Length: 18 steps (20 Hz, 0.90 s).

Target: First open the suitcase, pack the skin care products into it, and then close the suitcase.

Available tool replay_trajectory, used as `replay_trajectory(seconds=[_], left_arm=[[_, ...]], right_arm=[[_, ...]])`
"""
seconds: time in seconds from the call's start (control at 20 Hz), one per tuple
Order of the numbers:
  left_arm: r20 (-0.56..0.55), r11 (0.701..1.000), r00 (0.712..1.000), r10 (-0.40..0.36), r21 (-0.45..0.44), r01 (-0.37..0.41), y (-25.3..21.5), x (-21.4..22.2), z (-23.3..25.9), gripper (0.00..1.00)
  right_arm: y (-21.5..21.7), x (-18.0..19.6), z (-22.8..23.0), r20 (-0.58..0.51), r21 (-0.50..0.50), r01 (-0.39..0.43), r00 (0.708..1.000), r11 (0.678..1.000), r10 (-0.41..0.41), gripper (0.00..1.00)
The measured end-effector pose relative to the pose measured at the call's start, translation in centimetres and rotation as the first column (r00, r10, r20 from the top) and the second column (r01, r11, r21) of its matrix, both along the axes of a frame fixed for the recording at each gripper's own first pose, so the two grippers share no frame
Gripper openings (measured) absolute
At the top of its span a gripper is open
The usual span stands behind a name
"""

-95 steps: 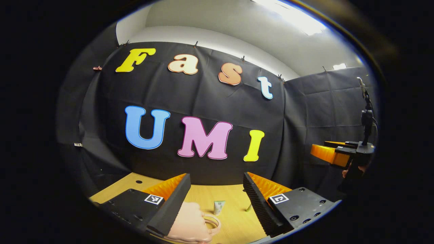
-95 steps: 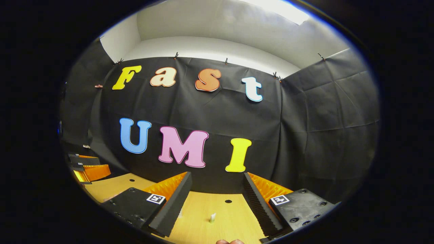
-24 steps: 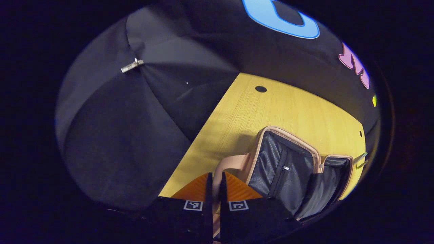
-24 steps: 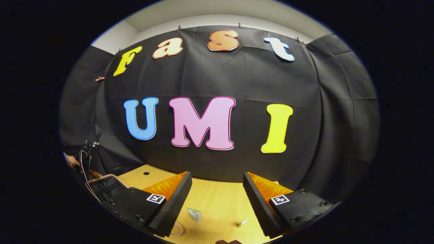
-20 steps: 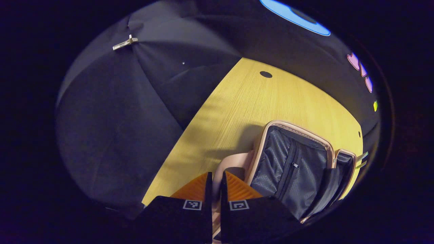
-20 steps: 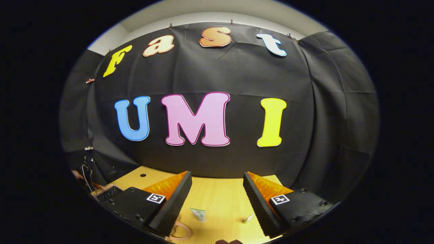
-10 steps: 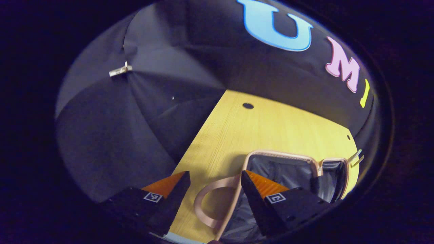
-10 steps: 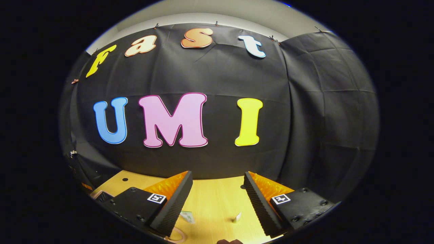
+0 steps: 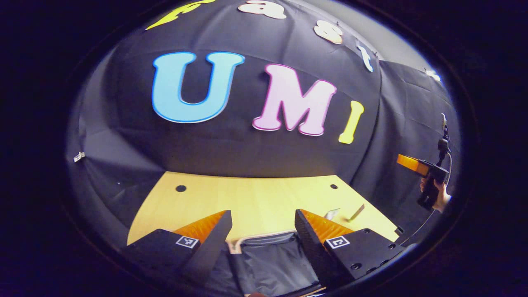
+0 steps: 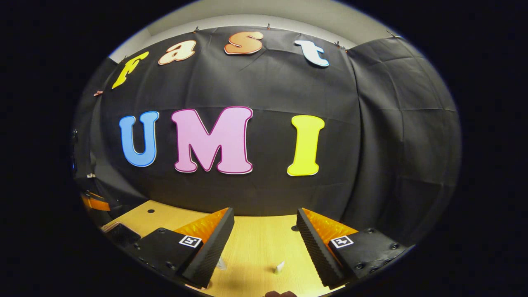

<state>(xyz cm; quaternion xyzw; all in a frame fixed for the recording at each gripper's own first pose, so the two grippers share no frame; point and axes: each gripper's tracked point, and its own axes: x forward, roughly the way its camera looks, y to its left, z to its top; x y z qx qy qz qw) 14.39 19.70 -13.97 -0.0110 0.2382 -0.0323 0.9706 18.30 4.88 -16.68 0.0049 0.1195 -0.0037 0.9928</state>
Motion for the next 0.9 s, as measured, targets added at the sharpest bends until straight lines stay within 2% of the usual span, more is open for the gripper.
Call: replay_trajectory(seconds=[0.15,0.3,0.45,0.55,0.65,0.85,0.9], left_arm=[[-0.081,0.990,0.989,-0.127,-0.064,0.122,-9.2,1.9,-4.9,0.96],[-0.227,0.985,0.960,-0.164,-0.096,0.146,-15.0,3.0,-12.9,0.96],[-0.303,0.986,0.939,-0.161,-0.097,0.137,-18.6,5.8,-18.0,0.96],[-0.342,0.990,0.929,-0.141,-0.045,0.134,-19.6,7.5,-21.4,0.96],[-0.394,0.995,0.916,-0.082,0.015,0.095,-19.9,9.4,-25.0,0.96],[-0.439,0.998,0.898,0.013,0.053,0.012,-19.6,12.5,-30.5,0.97],[-0.445,1.000,0.895,0.005,0.029,0.009,-19.7,13.2,-31.2,0.97]], right_arm=[[-0.6,-0.3,-1.3,-0.017,0.023,-0.035,0.999,0.999,0.035,0.96],[-0.6,-0.9,-3.5,-0.061,0.070,-0.066,0.996,0.995,0.070,0.96],[-1.4,-1.5,-6.1,-0.122,0.089,-0.091,0.987,0.992,0.102,0.96],[-2.6,-1.8,-8.2,-0.170,0.089,-0.111,0.978,0.990,0.125,0.97],[-4.1,-1.8,-9.9,-0.204,0.075,-0.119,0.970,0.990,0.132,0.97],[-6.2,-2.0,-13.5,-0.277,0.082,-0.117,0.951,0.990,0.136,0.96],[-6.6,-2.1,-14.6,-0.300,0.084,-0.115,0.944,0.990,0.136,0.96]])
